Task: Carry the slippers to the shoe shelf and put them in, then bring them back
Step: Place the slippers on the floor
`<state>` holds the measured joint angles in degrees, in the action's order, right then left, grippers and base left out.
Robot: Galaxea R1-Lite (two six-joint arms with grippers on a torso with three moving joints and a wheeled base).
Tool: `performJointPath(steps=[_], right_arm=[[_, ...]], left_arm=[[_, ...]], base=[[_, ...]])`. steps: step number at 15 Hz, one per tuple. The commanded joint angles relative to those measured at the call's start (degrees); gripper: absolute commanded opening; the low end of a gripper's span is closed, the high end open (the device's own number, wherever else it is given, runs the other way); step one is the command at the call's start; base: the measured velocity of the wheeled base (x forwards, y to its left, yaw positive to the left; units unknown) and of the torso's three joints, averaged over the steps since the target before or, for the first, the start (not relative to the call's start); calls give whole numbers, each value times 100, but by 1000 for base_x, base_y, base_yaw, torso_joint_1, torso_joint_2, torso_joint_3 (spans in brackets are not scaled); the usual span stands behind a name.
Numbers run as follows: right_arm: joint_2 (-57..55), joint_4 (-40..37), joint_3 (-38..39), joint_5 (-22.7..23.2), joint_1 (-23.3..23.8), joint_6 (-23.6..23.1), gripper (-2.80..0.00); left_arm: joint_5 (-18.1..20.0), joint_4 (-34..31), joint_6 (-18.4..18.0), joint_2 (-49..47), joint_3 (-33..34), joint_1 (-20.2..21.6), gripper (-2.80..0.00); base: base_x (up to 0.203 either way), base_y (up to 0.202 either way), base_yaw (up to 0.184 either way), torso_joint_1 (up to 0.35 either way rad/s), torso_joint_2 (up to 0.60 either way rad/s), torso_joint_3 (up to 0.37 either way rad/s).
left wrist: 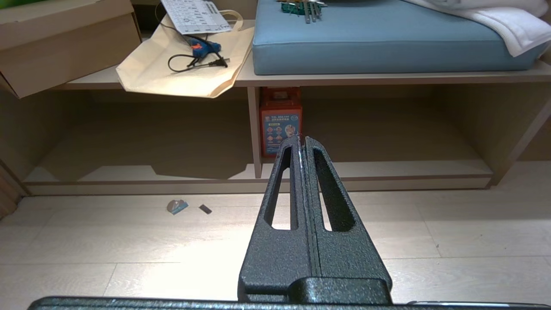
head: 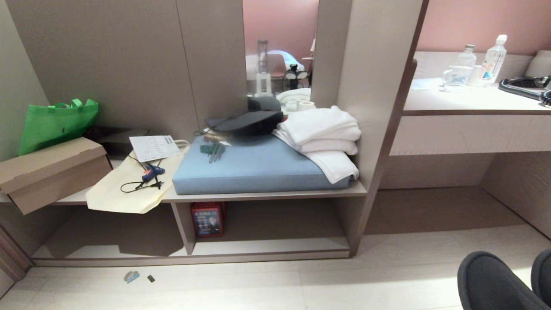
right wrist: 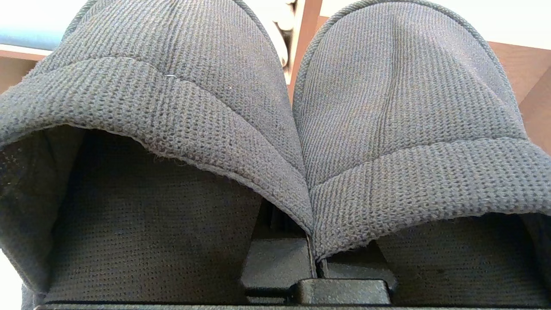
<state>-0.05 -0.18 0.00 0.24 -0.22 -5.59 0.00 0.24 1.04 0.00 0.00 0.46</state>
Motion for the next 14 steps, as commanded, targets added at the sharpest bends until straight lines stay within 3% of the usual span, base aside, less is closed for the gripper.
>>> performJointPath(steps=[1, 9, 14], right_arm=[[-13, 0, 9, 2, -4, -3, -280], [-12, 0, 9, 2, 3, -12, -280], [-12, 0, 9, 2, -4, -12, -280]], left_arm=[[0, 2, 2, -9, 0, 3, -280], [0, 2, 2, -9, 0, 0, -280], [0, 2, 2, -9, 0, 6, -280]], base=[[0, 0, 0, 0, 0, 0], [0, 0, 0, 0, 0, 0], [1, -171, 1, 3, 3, 3]])
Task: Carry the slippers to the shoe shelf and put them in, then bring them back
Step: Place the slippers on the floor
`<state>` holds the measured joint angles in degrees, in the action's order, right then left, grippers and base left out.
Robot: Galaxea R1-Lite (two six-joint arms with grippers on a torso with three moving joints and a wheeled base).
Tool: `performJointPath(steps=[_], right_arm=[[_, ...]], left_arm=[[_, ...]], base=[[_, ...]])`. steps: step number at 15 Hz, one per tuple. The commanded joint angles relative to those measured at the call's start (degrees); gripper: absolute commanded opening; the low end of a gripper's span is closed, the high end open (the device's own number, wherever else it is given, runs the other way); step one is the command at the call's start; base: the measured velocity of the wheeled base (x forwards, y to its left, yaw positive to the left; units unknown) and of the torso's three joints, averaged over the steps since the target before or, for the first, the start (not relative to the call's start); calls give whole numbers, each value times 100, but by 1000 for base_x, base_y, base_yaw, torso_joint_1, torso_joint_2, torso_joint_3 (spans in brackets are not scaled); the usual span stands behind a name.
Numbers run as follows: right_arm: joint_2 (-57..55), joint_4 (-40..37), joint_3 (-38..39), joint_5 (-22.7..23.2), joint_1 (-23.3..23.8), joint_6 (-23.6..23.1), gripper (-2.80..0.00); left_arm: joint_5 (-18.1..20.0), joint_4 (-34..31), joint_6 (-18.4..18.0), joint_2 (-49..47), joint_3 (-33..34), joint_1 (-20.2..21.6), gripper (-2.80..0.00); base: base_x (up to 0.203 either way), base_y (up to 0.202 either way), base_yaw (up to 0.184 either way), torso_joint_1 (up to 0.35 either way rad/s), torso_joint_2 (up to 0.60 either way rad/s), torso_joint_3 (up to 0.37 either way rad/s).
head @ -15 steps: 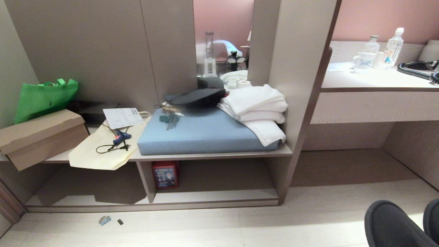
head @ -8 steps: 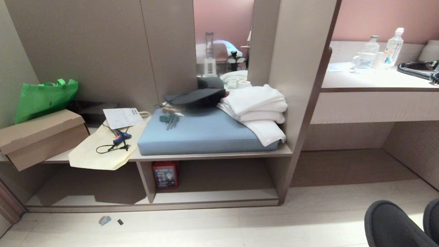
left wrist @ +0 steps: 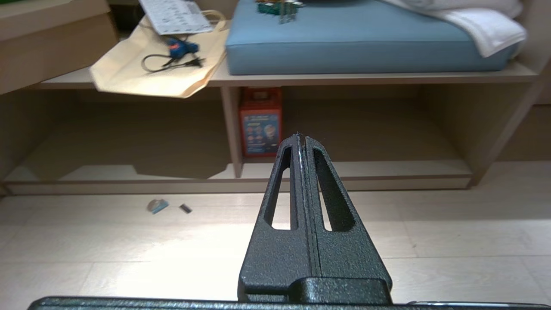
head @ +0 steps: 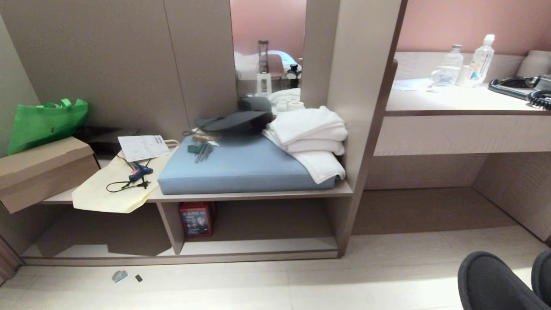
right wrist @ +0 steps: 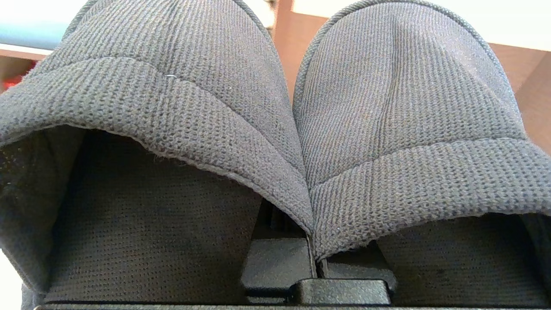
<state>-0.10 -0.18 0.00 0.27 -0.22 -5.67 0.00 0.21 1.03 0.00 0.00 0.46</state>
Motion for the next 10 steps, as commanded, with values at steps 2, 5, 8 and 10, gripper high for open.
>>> performJointPath(steps=[2, 5, 8, 10], right_arm=[[0, 1, 9, 0, -4, -4, -280], [0, 1, 9, 0, -4, -4, -280], [-8, 1, 9, 0, 2, -4, -280], [-8, 1, 9, 0, -4, -4, -280]], left_arm=[[0, 5, 3, -9, 0, -2, -280], [0, 5, 3, -9, 0, -1, -280], [0, 5, 3, -9, 0, 4, -280], [0, 5, 3, -9, 0, 6, -280]], base=[[0, -195, 2, 1, 5, 1], [0, -198, 4, 4, 0, 4], [0, -197, 2, 2, 0, 1], [0, -200, 3, 2, -1, 5]])
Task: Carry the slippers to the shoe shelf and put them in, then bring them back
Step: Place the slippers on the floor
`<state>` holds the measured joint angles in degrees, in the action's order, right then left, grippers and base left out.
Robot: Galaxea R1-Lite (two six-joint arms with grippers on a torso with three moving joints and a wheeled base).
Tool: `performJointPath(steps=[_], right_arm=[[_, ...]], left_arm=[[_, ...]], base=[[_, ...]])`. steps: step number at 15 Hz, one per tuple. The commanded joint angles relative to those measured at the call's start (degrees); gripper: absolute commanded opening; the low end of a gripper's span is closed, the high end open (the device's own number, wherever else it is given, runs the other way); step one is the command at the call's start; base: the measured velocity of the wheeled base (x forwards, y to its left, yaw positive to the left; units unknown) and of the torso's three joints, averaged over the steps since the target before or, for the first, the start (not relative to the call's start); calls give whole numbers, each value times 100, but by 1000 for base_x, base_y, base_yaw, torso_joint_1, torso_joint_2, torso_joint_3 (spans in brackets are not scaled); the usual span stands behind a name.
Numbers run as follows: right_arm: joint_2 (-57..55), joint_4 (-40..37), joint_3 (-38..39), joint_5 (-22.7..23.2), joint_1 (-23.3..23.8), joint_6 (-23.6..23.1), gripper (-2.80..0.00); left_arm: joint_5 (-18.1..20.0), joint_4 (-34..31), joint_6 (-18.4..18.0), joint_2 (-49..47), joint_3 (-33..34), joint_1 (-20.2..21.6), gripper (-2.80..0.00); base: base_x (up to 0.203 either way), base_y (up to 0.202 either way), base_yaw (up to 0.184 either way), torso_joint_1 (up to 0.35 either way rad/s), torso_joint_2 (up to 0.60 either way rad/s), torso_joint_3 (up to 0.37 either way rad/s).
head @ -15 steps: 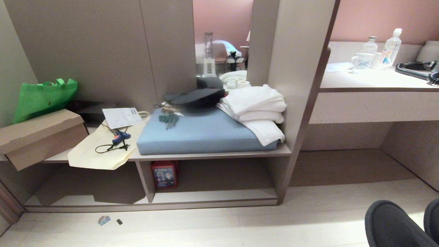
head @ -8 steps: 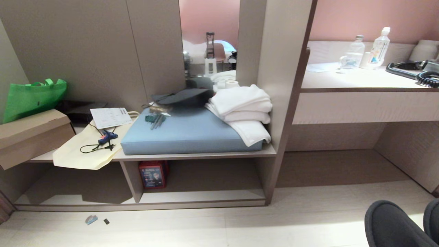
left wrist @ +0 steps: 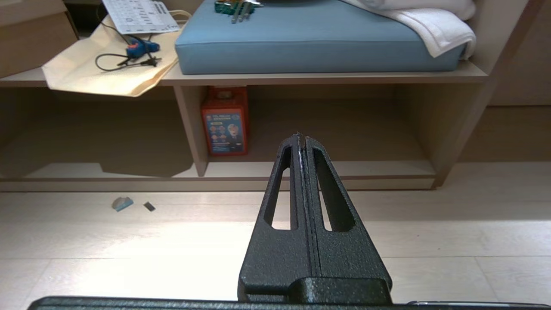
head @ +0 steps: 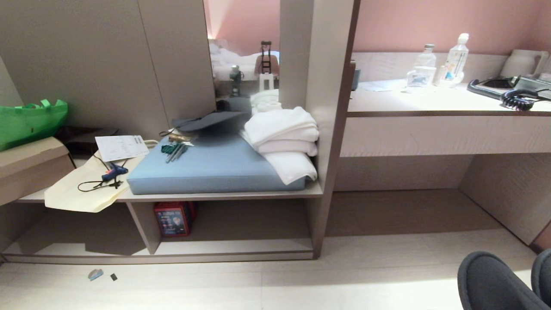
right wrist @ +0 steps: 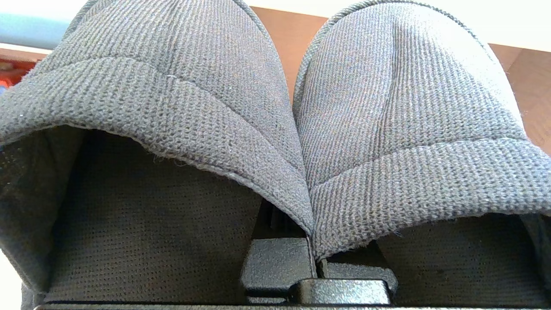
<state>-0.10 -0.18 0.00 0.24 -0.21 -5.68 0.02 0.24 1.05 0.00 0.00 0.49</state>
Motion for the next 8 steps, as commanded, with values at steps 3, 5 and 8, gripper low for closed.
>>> performJointPath(steps=[3, 5, 8], right_arm=[[-5, 1, 9, 2, -5, 2, -280], [-8, 1, 9, 2, 3, -4, -280], [1, 1, 9, 2, -6, -1, -280]], left_arm=[[-2, 2, 1, -9, 0, 4, -280], [-2, 2, 1, -9, 0, 4, -280], [-2, 2, 9, -9, 0, 4, -280]], base=[[0, -196, 4, 2, 2, 6], [0, -158, 1, 4, 2, -4], [0, -23, 0, 1, -1, 5]])
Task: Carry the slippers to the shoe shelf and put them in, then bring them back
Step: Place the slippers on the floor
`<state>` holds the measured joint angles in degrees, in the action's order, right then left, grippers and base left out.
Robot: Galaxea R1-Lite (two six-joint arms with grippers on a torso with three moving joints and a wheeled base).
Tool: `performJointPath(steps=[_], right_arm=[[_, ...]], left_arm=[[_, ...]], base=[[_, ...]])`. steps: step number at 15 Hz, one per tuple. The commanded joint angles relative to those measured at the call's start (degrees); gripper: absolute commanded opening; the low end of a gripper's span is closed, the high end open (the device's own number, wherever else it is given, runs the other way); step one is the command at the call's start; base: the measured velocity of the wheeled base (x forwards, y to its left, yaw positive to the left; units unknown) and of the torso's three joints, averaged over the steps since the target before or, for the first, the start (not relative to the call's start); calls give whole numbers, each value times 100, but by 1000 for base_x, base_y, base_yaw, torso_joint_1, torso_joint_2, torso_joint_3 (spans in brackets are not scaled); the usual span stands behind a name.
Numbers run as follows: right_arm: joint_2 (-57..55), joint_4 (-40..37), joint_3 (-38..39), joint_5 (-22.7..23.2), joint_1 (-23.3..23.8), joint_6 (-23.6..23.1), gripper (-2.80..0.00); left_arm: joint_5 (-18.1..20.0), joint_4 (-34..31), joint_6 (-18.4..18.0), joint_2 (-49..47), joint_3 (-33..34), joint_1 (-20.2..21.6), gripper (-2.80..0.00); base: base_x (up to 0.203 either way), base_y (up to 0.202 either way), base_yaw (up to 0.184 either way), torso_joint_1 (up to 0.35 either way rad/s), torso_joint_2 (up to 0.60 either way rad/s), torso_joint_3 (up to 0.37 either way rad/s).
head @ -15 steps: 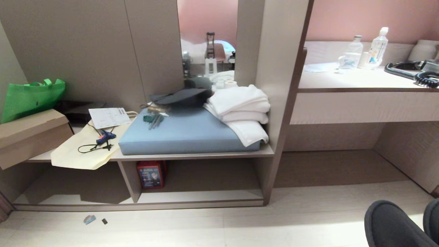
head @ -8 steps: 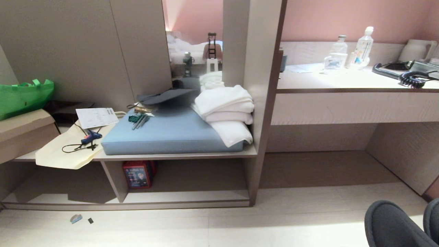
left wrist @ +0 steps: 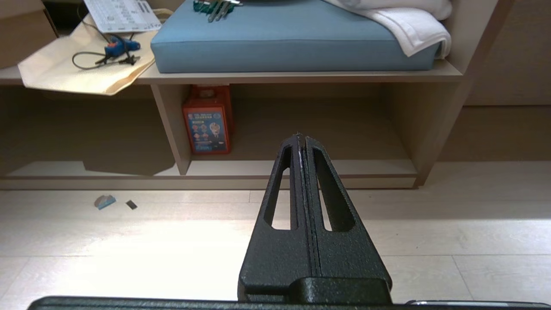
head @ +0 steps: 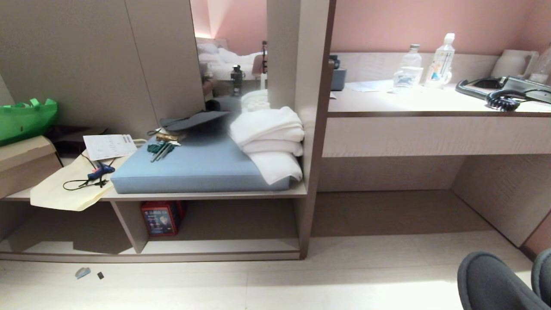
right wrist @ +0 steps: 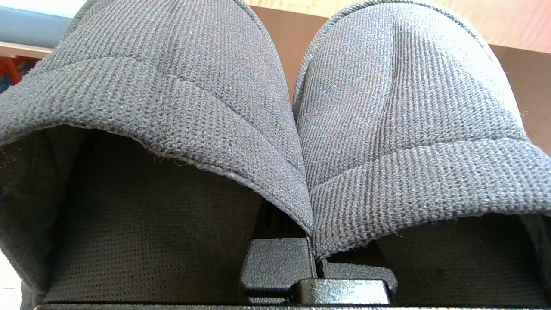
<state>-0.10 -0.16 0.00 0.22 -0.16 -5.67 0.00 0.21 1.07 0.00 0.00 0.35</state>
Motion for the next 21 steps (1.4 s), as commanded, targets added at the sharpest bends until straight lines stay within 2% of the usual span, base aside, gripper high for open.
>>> performJointPath(steps=[1, 5, 21], right_arm=[[-8, -2, 9, 4, -9, -4, -280], [-1, -2, 9, 4, -11, -4, -280], [-5, -2, 9, 4, -11, 13, -280]], left_arm=[[0, 6, 1, -9, 0, 10, -280], [0, 6, 7, -9, 0, 9, -280], [0, 6, 7, -9, 0, 17, -280]], base=[[0, 0, 0, 0, 0, 0], [0, 0, 0, 2, 2, -55], [0, 0, 0, 2, 3, -199]])
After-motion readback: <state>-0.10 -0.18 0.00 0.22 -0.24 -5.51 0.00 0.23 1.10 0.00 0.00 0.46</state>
